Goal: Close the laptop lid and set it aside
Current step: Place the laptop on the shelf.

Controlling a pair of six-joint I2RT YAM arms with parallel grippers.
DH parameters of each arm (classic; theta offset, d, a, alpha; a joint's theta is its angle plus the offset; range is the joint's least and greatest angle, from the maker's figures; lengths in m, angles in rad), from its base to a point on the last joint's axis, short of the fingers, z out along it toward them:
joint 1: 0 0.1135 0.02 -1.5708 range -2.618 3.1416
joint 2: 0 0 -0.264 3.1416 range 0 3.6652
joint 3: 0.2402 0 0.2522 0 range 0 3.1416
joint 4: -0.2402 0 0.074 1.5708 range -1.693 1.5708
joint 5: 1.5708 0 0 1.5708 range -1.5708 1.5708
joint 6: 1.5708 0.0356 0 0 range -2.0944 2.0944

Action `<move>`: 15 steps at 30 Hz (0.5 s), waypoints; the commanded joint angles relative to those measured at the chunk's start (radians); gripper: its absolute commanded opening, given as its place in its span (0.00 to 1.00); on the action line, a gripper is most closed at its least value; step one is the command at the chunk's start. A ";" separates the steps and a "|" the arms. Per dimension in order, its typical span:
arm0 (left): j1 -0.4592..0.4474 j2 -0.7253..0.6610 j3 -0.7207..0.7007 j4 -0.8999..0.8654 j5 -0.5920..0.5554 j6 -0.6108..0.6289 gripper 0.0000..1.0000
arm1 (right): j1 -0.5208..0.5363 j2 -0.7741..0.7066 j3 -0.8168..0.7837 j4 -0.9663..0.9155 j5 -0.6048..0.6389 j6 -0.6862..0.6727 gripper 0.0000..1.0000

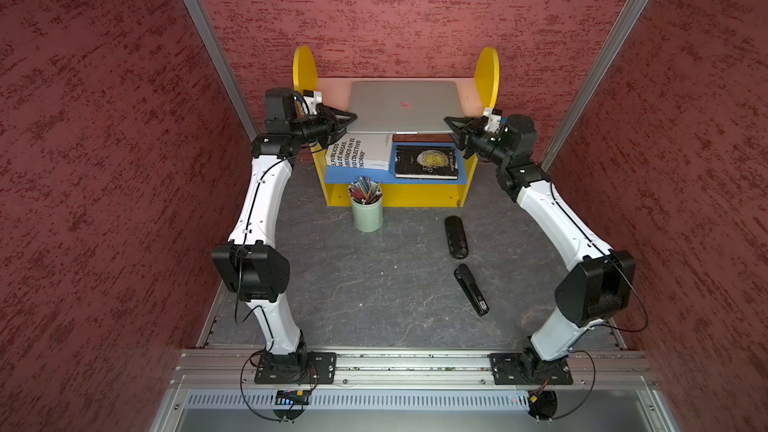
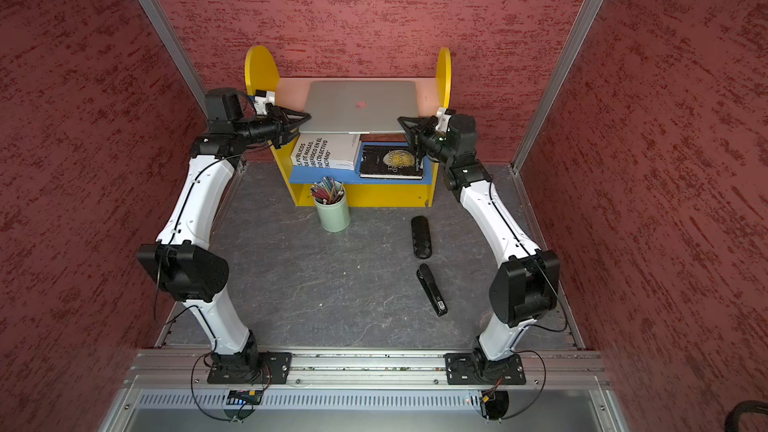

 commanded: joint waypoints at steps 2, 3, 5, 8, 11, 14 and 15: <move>0.015 -0.006 0.035 0.059 -0.054 0.033 0.36 | -0.012 0.030 0.089 0.017 -0.012 -0.110 0.20; 0.015 -0.007 0.035 0.057 -0.056 0.034 0.38 | -0.012 0.036 0.100 0.007 -0.013 -0.115 0.22; 0.018 -0.008 0.035 0.055 -0.061 0.036 0.43 | -0.011 0.047 0.123 -0.019 -0.018 -0.124 0.27; 0.021 -0.008 0.038 0.054 -0.063 0.039 0.48 | -0.012 0.061 0.149 -0.049 -0.017 -0.135 0.37; 0.022 -0.008 0.038 0.049 -0.065 0.047 0.56 | -0.012 0.065 0.163 -0.071 -0.016 -0.149 0.42; 0.025 -0.013 0.037 0.037 -0.071 0.061 0.63 | -0.012 0.063 0.180 -0.109 -0.010 -0.174 0.52; 0.026 -0.015 0.036 0.034 -0.072 0.065 0.66 | -0.013 0.062 0.183 -0.120 -0.011 -0.182 0.54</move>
